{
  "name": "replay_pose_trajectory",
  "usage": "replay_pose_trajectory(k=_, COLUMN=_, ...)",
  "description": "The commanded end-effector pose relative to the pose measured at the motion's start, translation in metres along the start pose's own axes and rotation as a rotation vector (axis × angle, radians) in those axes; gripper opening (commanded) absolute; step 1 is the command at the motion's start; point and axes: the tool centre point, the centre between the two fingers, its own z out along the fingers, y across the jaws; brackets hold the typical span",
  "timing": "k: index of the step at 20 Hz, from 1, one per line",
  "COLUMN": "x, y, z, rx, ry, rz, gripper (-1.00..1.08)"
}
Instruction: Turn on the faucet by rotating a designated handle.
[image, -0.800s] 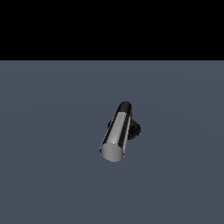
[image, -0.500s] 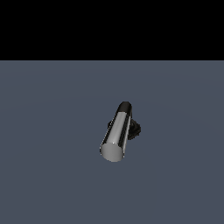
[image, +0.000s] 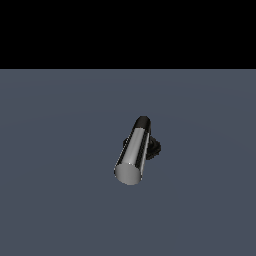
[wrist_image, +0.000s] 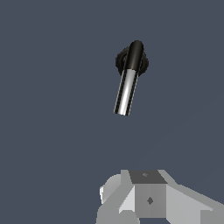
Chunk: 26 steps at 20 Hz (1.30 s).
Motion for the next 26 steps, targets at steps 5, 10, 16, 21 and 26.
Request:
replay_pose_trajectory(k=5, x=0.006, y=-0.006, z=0.05, rx=-0.004, ry=0.001, rz=0.021, gripper=-1.0)
replay_pose_trajectory(k=10, x=0.012, y=-0.011, z=0.094, rx=-0.007, ry=0.001, rz=0.039, gripper=-1.0)
replay_pose_trajectory(k=16, x=0.02, y=-0.017, z=0.141, rx=-0.01, ry=0.002, rz=0.059, gripper=-1.0)
replay_pose_trajectory(k=21, x=0.026, y=-0.021, z=0.178, rx=-0.013, ry=0.003, rz=0.074, gripper=-1.0)
replay_pose_trajectory(k=26, x=0.032, y=-0.025, z=0.213, rx=-0.015, ry=0.004, rz=0.088, gripper=-1.0)
